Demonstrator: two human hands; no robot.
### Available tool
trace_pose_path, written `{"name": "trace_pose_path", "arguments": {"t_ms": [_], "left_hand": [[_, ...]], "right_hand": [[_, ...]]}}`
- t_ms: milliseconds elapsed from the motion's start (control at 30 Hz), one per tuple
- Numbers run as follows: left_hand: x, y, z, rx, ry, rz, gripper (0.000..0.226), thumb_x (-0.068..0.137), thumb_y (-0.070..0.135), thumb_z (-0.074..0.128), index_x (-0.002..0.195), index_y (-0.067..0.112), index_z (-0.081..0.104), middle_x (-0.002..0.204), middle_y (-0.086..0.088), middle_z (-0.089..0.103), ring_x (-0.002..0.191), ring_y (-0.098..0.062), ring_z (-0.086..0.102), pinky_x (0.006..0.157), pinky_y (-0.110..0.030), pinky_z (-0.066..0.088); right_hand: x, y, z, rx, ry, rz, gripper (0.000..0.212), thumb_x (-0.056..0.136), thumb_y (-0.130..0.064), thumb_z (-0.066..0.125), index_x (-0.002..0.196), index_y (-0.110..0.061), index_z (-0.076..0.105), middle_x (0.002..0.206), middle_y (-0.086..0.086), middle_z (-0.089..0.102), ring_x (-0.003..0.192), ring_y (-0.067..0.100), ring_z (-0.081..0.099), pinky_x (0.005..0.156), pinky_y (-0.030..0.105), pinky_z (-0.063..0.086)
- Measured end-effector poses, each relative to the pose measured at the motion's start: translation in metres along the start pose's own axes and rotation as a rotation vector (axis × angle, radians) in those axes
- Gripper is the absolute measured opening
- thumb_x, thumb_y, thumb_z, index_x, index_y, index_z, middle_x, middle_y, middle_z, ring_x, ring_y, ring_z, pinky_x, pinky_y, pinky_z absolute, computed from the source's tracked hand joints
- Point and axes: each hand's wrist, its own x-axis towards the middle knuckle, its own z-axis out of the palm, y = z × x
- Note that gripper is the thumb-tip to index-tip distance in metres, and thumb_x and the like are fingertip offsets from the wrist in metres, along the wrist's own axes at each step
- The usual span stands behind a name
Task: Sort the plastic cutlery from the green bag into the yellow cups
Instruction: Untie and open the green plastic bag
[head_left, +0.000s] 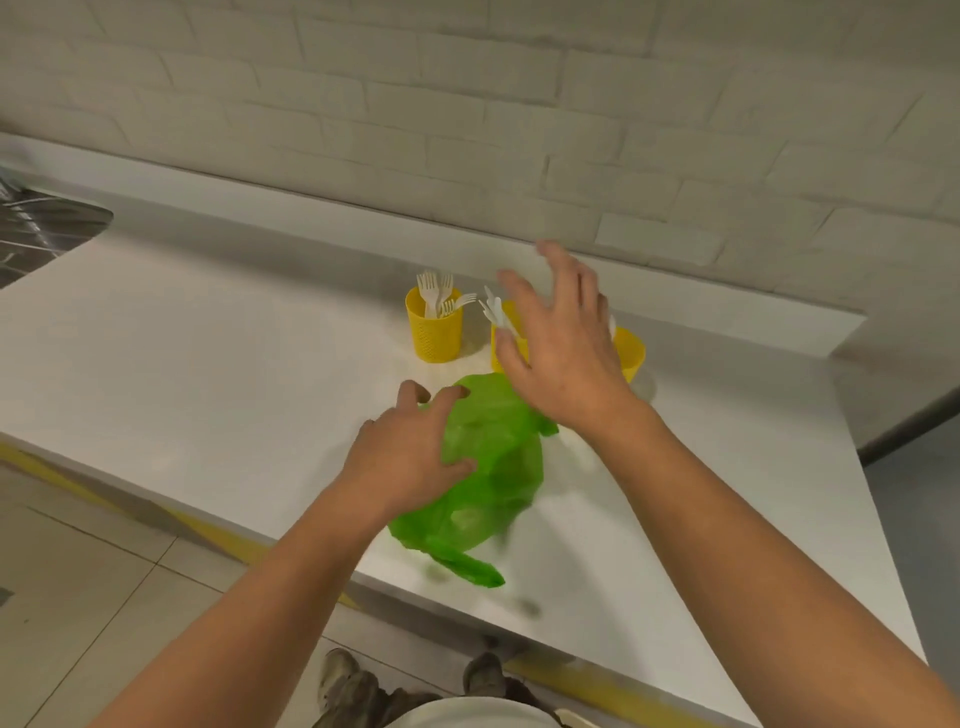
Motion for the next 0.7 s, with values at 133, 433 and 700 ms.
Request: {"name": "trace_pose_path", "arguments": {"t_ms": [133, 433, 700], "left_hand": [[0.005, 0.016, 0.016, 0.156, -0.050, -0.081, 0.099, 0.067, 0.076, 0.067, 0.148, 0.033, 0.029, 0.132, -0.004, 0.043, 0.122, -0.030, 0.047, 0.093, -0.047, 0.047], [0.012, 0.012, 0.006, -0.044, 0.251, -0.047, 0.034, 0.094, 0.025, 0.055, 0.127, 0.027, 0.063, 0.116, -0.002, 0.066, 0.103, -0.031, 0.065, 0.080, -0.041, 0.054], [0.020, -0.015, -0.054, -0.076, 0.367, -0.173, 0.033, 0.086, 0.017, 0.059, 0.113, 0.034, 0.068, 0.111, 0.000, 0.066, 0.105, -0.029, 0.064, 0.080, -0.038, 0.050]], "right_hand": [[-0.025, -0.015, 0.012, -0.051, -0.474, -0.306, 0.065, 0.081, -0.060, 0.058, 0.139, -0.035, 0.050, 0.146, 0.004, 0.042, 0.133, 0.030, 0.036, 0.103, 0.056, 0.039], [-0.008, 0.002, 0.029, -0.312, -0.637, -0.183, 0.026, 0.095, -0.020, 0.053, 0.119, -0.019, 0.060, 0.115, 0.008, 0.060, 0.109, 0.035, 0.061, 0.083, 0.046, 0.043], [0.052, 0.029, 0.016, 0.197, -0.329, 0.384, 0.020, 0.085, 0.002, 0.046, 0.083, -0.005, 0.065, 0.089, 0.024, 0.066, 0.090, 0.042, 0.064, 0.068, 0.033, 0.042]]}}
